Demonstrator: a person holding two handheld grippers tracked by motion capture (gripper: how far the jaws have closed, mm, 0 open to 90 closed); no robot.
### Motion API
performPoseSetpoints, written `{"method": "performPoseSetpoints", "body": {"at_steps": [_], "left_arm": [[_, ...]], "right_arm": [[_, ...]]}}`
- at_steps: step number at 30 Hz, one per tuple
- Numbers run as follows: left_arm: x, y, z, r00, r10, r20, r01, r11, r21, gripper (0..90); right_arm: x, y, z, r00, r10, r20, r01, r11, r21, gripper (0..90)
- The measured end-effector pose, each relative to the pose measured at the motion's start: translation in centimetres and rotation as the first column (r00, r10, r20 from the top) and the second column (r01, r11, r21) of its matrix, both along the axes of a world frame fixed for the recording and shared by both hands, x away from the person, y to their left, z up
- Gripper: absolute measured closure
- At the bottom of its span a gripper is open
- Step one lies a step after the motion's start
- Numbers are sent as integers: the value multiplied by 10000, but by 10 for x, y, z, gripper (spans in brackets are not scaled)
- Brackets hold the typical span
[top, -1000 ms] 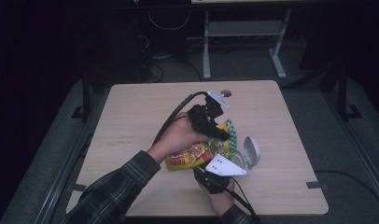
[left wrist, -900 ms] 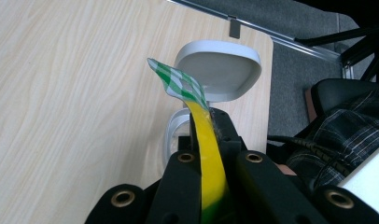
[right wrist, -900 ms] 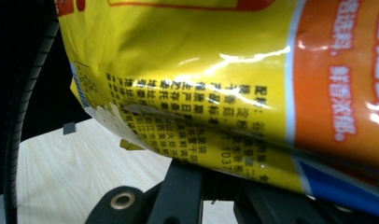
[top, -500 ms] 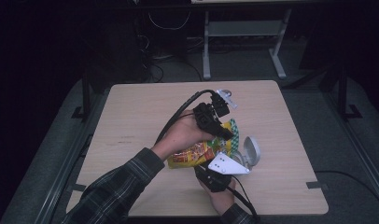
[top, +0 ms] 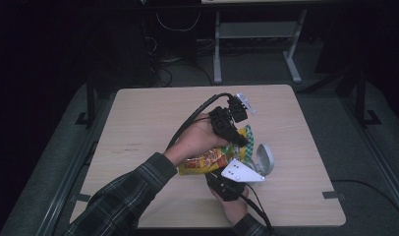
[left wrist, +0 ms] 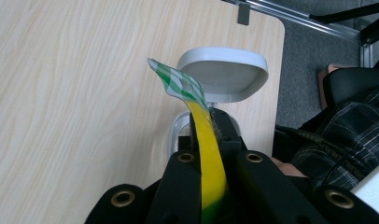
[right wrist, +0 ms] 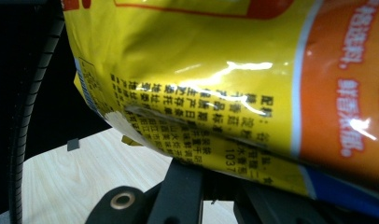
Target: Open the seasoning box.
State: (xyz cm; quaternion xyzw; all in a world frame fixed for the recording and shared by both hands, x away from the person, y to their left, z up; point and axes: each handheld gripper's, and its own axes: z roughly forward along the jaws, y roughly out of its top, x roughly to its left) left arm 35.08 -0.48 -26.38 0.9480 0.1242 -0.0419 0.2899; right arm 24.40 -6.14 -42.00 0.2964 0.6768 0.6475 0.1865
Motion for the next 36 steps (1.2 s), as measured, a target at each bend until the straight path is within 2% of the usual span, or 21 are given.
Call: {"method": "performPoseSetpoints", "body": {"at_steps": [22,29,36], "left_arm": [[1,-5,0,10000,-15,77,12,9994,353,900],[2,-5,-1,10000,28,-11,-28,9991,421,900],[4,-9,0,9999,61,-113,-53,9977,674,900]], "right_arm": [[1,-1,1,10000,45,-45,-45,9999,132,900],[2,0,0,9999,115,-61,-114,9998,166,900],[2,0,1,9999,149,-65,-147,9995,276,900]]}}
